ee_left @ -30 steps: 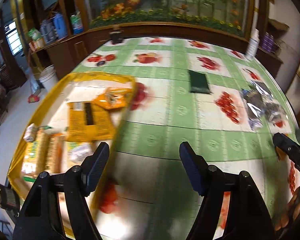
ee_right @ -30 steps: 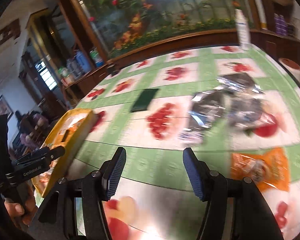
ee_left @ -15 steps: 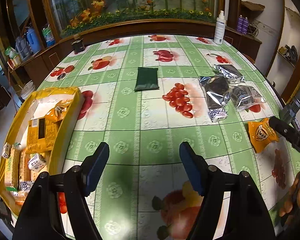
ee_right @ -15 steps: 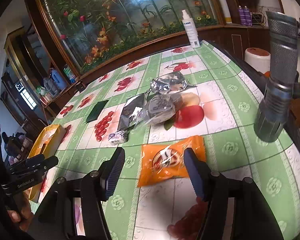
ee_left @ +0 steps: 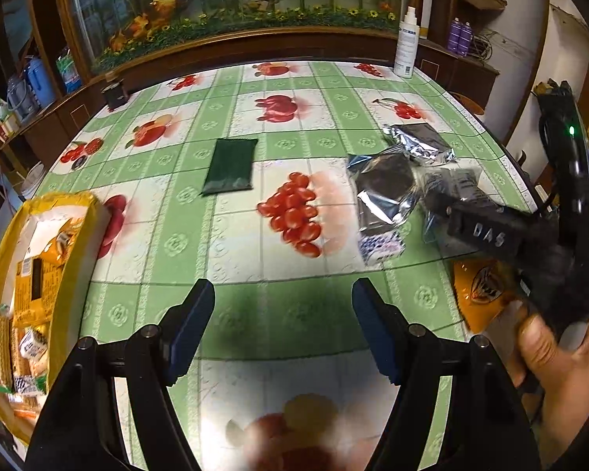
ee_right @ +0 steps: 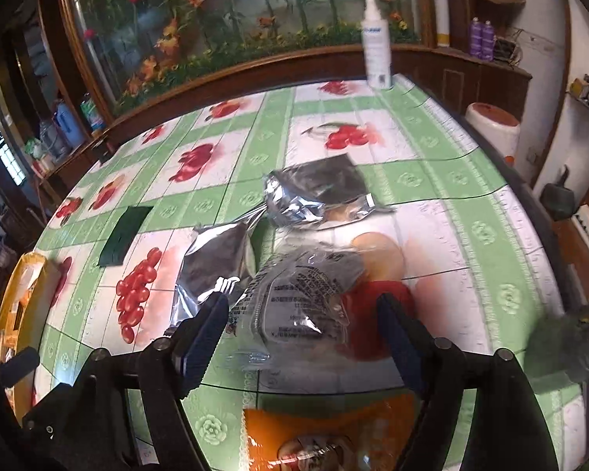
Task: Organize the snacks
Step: 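Grasp the clear plastic snack bag with the right tool while the left tool grasps a wrapped candy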
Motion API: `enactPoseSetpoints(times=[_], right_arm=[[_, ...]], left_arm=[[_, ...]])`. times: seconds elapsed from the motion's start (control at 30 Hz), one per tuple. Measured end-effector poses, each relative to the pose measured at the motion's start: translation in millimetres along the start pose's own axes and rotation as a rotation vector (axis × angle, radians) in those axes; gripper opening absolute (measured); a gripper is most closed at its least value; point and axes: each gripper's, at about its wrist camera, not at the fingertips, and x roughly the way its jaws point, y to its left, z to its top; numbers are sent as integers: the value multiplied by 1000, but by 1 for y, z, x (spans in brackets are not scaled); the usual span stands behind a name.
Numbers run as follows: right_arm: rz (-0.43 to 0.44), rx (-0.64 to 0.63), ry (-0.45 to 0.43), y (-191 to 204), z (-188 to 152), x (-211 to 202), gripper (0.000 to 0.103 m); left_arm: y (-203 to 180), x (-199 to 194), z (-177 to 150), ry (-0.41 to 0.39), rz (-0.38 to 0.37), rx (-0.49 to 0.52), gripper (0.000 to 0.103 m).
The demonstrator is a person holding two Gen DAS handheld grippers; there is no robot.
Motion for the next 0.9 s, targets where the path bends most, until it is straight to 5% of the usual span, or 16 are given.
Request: enactPoseSetpoints(times=[0.03,0.17,0.37,0.47,0.6,0.67,0.73,0.8,0.9], right_arm=[[13,-5,6,0,-2,2,48],[48,4,-16,-6,-8,-11,43],[138,80,-181,-30,-15,-57,41],[172,126,-242,-39,-15,-69,25],[192,122,-222,-38,-14,-62,17],[179,105,-176,-35,-15,-51,21],[147,102,-133,-33,-17,-42,44],[172,107,-127,-34,-18,-40,65],[144,70,-137,-28,-18,-44,75]], left_arm=[[-5,3,3,-1,-3,3,72],[-23,21,14,16,-16,3,72],[-45,48,21,66,-18,-18,72],[-53,59,21,77,-15,-23,72],[-57,67,19,59,0,-29,73],[-56,65,18,50,-3,-23,61],[-52,62,18,42,1,-15,21],[-44,60,16,43,-11,-10,16],[-31,55,7,35,-9,2,16]])
